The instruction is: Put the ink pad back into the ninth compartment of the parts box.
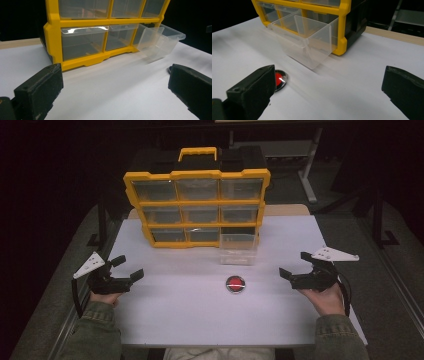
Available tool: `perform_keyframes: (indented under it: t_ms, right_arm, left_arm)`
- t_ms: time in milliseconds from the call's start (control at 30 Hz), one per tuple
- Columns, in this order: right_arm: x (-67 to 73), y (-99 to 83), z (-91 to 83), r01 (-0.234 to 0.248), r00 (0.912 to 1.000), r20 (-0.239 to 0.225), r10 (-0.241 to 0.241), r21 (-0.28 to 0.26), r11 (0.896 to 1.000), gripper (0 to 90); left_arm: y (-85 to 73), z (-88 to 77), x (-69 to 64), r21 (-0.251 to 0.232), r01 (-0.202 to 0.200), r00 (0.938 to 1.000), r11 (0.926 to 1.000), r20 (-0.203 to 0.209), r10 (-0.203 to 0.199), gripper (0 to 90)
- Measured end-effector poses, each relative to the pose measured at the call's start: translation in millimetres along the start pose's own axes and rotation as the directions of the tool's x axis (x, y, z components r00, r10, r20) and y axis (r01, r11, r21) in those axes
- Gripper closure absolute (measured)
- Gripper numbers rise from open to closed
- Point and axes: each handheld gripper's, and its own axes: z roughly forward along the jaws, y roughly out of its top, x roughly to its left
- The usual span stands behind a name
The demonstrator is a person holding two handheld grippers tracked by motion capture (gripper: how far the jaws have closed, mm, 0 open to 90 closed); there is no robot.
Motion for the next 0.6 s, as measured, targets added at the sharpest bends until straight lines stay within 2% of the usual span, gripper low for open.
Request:
perform_keyframes:
  t_ms: [433, 600]
  right_arm:
    - [7.6, 12.0, 4.6, 0.024, 0.9996, -0.018, -0.023, 0.004, 1.0, 0.0]
    - [10.2, 14.9, 7.2, 0.025, 0.9989, -0.039, -0.025, 0.003, 1.0, 0.0]
  left_arm:
    - [0.5, -1.2, 0.8, -0.013, 0.006, 0.9999, 0.9999, -0.01, -0.006, 0.0]
    - [0.5, -0.3, -0.6, -0.003, -0.01, 0.9999, 0.9999, -0.012, 0.01, 0.0]
